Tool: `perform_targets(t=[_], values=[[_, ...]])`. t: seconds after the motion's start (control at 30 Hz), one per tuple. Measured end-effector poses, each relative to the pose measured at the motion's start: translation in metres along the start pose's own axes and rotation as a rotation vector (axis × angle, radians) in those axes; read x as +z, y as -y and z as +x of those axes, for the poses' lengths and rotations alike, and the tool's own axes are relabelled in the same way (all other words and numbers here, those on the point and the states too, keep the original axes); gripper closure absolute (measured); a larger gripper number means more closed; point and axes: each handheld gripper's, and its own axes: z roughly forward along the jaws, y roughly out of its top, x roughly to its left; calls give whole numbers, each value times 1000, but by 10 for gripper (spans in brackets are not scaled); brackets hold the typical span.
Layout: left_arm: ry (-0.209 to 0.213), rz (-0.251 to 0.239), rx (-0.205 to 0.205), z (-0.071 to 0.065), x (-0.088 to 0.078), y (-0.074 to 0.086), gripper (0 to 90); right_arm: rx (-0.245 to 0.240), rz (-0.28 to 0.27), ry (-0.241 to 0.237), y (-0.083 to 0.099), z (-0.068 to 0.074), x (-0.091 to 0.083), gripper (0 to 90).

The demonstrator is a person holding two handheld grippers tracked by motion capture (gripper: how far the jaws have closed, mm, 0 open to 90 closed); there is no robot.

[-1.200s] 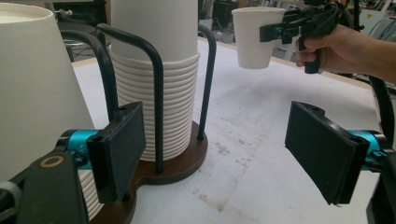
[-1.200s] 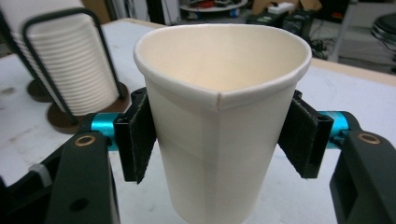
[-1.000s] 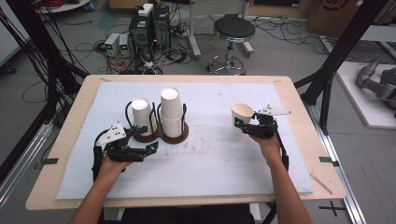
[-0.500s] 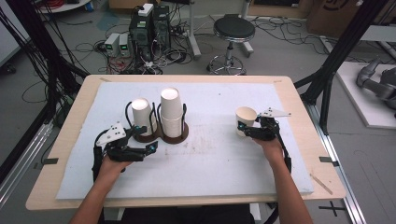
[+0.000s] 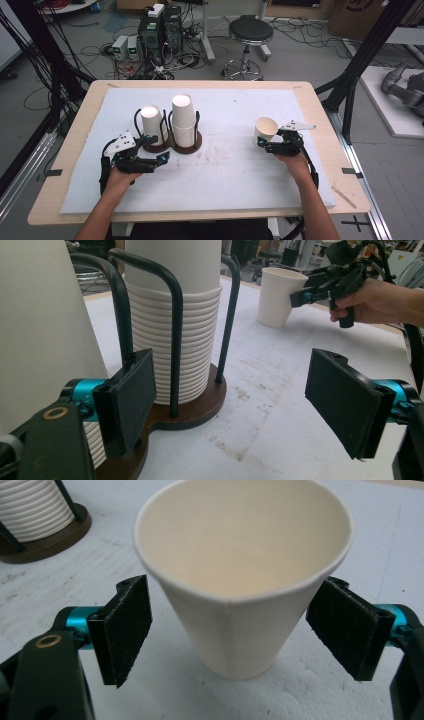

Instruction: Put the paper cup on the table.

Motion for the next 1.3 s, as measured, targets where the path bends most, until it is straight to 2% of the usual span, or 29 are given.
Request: perform_targets(t=[0.07,0.3,0.6,0.73,0.93,1.07,1.3], values=[[-1,0,-2,0,0,0,204,-15,0,-8,3,0,-3,190],[5,4,-3,0,1,1,204,-12,-10,-24,11,-2,-19,191],[6,-10,-18,1,2,0,203,-39,-27,-15,18,5,-43,190],[11,-15,-23,2,2,-1,203,-34,-38,-23,21,8,-51,191],[15,-33,-28,2,3,-4,203,-22,-83,-42,22,18,-64,191],[24,-37,-33,0,5,-4,203,-50,-101,-44,24,27,-71,191],[28,-46,-31,-3,7,-5,203,-57,-128,-60,24,35,-77,191]])
